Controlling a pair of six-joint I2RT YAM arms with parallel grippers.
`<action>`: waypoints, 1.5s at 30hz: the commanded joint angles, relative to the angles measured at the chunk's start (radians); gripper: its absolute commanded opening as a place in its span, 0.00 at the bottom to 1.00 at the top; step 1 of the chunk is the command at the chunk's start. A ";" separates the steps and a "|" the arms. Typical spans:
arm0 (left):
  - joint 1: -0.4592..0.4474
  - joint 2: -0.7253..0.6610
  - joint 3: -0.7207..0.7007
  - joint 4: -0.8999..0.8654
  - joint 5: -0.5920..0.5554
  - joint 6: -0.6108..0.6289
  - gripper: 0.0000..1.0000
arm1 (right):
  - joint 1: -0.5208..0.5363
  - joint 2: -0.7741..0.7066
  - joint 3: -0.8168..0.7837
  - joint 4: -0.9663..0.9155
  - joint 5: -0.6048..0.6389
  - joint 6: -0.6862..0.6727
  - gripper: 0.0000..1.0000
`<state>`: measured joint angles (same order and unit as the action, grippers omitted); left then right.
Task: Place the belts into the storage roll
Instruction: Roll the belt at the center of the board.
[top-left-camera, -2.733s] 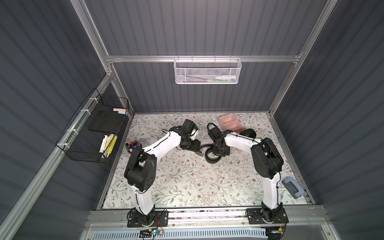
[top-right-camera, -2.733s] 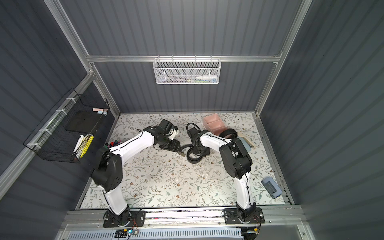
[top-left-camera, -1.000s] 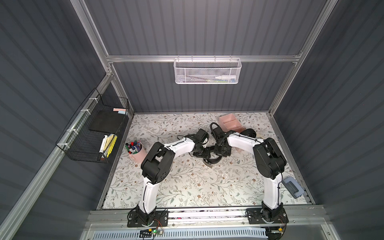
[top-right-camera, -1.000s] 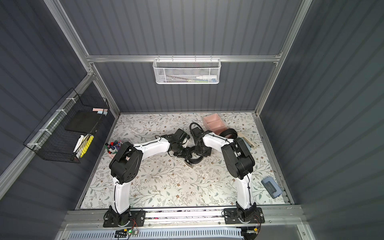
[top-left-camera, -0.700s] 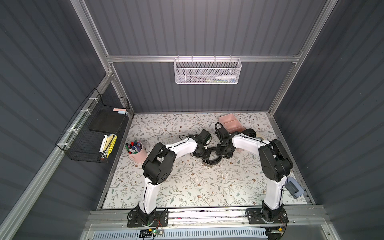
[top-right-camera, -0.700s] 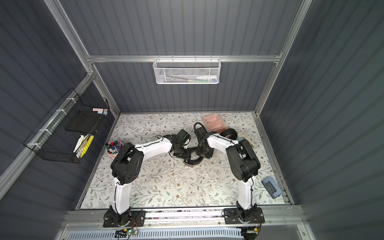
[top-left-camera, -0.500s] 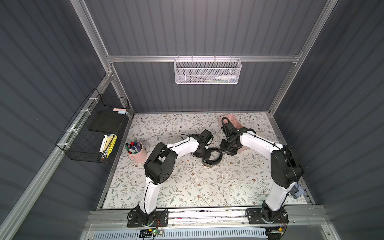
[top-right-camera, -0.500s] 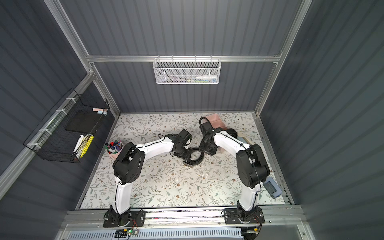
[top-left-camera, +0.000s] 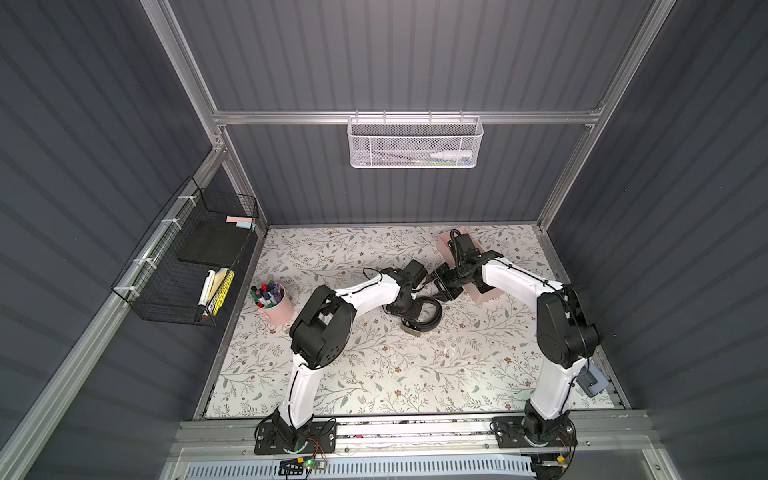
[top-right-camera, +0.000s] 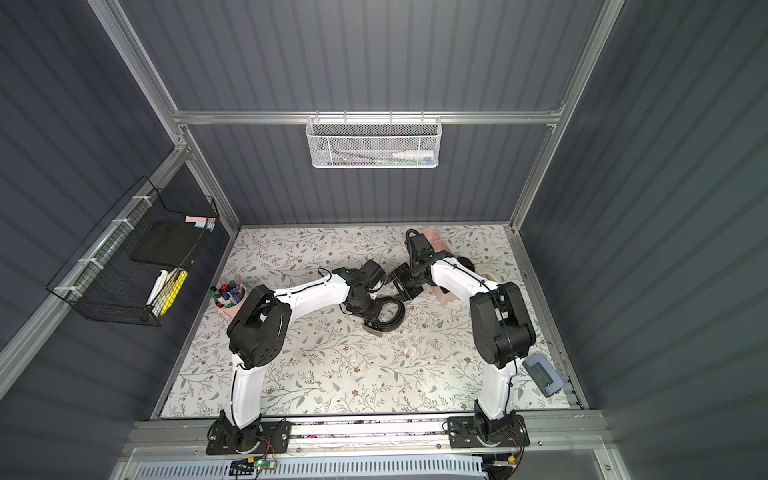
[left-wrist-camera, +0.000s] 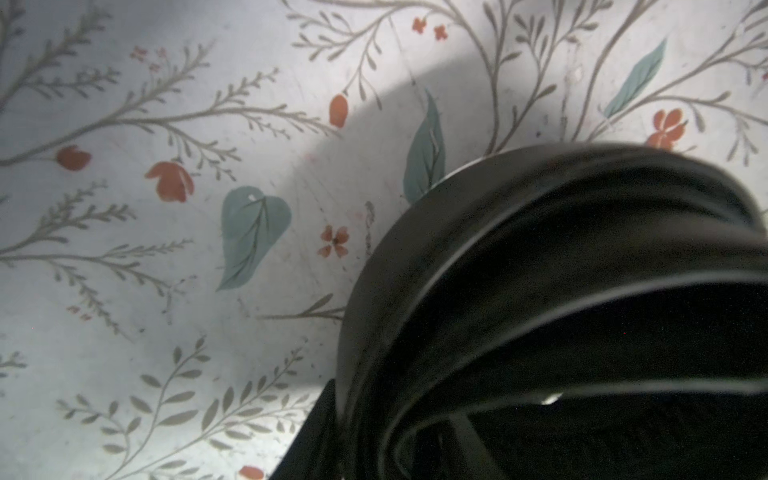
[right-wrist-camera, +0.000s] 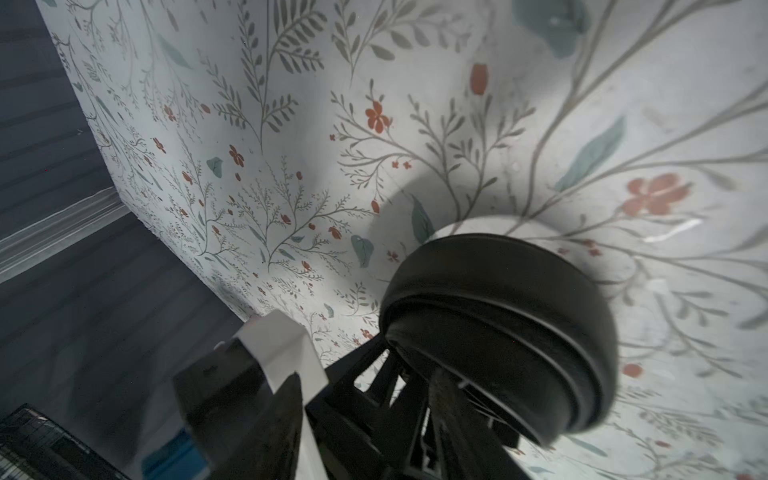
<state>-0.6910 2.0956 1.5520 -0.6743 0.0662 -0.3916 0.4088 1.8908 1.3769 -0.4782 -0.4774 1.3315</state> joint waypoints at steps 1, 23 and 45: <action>-0.004 0.037 0.001 -0.097 -0.042 0.030 0.37 | 0.000 0.008 -0.012 0.073 -0.041 0.132 0.53; -0.005 0.040 0.032 -0.119 -0.063 0.035 0.38 | -0.074 0.009 -0.048 0.168 -0.043 0.098 0.52; -0.010 0.051 0.060 -0.143 -0.094 0.016 0.37 | -0.043 -0.045 -0.320 0.434 -0.268 0.254 0.52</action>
<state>-0.6979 2.1216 1.6039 -0.7616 0.0078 -0.3752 0.3622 1.8408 1.0813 -0.0654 -0.7177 1.5398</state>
